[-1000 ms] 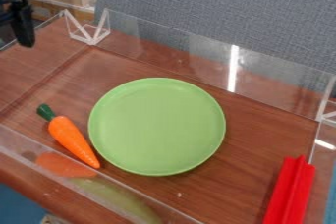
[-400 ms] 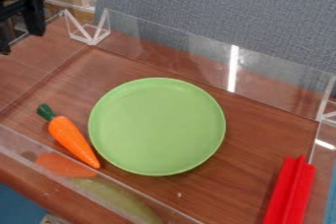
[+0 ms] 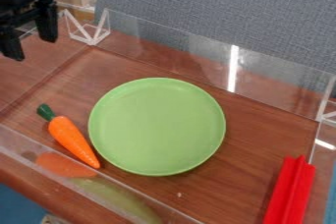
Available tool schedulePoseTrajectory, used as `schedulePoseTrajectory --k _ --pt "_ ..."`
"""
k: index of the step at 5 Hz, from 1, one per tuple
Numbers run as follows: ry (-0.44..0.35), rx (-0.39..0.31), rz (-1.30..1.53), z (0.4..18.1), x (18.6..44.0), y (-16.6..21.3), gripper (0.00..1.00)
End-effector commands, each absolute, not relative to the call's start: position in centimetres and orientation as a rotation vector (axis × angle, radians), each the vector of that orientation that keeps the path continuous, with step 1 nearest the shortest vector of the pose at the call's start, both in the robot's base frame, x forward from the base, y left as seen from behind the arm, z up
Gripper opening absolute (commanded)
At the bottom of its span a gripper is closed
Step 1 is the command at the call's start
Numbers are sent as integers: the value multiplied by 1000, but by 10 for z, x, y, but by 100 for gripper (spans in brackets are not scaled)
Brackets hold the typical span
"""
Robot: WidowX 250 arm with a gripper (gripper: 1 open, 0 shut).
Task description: Put the carrot on the left side
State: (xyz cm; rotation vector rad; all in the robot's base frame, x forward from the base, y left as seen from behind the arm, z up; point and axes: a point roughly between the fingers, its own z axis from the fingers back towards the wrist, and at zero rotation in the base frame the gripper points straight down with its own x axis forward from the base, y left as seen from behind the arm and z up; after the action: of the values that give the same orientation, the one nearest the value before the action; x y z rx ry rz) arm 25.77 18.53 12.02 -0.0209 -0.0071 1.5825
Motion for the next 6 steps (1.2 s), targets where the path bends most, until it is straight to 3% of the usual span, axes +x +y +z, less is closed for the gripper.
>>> schedulePoseTrajectory --k 1,4,6 --pt "-58 -6 1666 120 254 191 100" --pt "-79 35 1875 124 253 190 100" --pt "-90 47 1941 114 260 188 100"
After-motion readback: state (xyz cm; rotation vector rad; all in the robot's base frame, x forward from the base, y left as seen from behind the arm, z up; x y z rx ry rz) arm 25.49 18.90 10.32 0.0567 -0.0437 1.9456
